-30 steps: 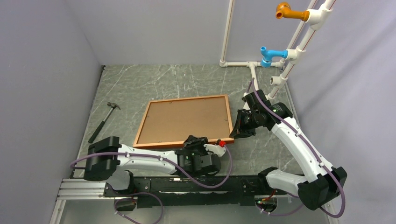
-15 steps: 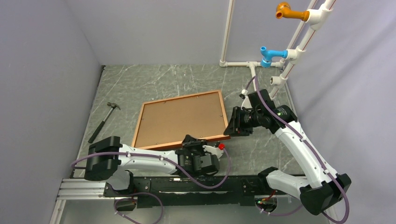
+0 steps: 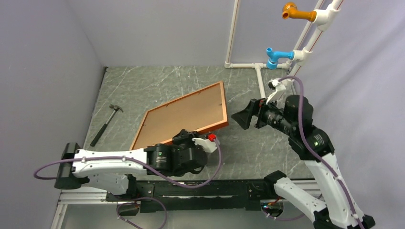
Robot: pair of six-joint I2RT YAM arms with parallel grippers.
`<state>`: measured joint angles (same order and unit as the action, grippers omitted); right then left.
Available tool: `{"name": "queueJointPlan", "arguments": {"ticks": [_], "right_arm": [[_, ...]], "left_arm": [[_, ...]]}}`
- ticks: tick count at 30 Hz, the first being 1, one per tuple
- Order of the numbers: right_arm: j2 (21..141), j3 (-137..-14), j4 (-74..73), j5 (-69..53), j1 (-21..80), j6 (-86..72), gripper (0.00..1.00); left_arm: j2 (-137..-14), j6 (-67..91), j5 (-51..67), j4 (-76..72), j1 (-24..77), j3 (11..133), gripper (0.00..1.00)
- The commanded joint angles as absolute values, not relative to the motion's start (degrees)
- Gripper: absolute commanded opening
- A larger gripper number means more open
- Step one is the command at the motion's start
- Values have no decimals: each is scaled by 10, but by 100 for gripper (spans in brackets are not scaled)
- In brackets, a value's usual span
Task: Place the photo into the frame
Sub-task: Turn over the photo frame at the center of the board.
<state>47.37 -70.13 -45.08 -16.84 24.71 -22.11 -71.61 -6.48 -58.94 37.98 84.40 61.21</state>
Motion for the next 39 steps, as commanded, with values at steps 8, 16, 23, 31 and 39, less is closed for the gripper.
{"name": "queueJointPlan", "arguments": {"ticks": [8, 16, 23, 31, 39], "right_arm": [[269, -477, 35, -318, 247, 9, 99], [317, -518, -137, -591, 247, 330, 99], [394, -538, -214, -669, 247, 490, 92], [461, -541, -181, -657, 276, 531, 87], [493, -538, -175, -640, 331, 547, 74]], "left_arm": [[-622, -47, -511, 367, 845, 652, 0], [-593, -46, -450, 378, 845, 660, 0], [-599, -44, -426, 386, 845, 669, 0], [-613, -40, -410, 394, 845, 675, 0], [-617, -38, -400, 400, 845, 679, 0]]}}
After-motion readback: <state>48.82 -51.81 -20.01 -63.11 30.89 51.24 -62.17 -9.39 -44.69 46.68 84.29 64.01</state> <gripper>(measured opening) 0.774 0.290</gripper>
